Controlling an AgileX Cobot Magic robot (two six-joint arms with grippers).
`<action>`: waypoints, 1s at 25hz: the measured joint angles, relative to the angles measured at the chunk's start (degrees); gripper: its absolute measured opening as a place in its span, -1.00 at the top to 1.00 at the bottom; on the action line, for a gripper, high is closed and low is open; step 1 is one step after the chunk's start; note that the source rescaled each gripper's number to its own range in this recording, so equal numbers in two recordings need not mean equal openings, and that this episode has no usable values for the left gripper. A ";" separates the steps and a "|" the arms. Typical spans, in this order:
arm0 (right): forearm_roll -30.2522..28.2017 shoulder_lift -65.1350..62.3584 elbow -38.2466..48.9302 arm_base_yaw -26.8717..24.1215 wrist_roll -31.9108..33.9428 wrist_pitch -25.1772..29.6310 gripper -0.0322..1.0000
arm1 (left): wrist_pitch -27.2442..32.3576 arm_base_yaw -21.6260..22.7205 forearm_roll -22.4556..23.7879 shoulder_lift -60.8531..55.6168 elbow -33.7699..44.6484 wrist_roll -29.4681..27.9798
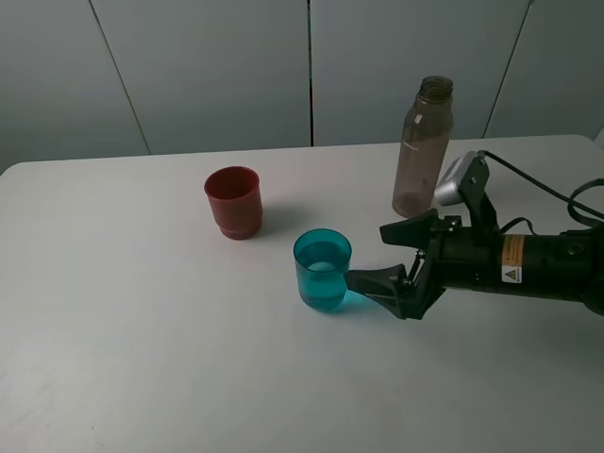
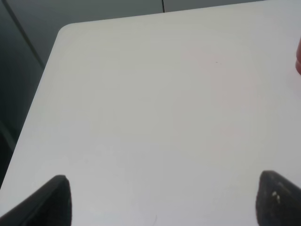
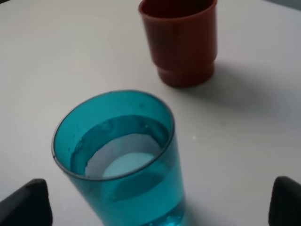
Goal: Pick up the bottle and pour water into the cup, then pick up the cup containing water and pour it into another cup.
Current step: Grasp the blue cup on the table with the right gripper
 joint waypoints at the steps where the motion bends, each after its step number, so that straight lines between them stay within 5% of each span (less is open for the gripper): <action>1: -0.16 1.12 0.11 0.00 -0.59 -0.70 -0.99 | 0.00 0.00 0.00 0.00 0.00 0.00; 25: -1.52 15.37 -6.06 0.00 -8.36 -7.34 -1.00 | 0.00 0.00 0.00 0.00 0.00 -0.21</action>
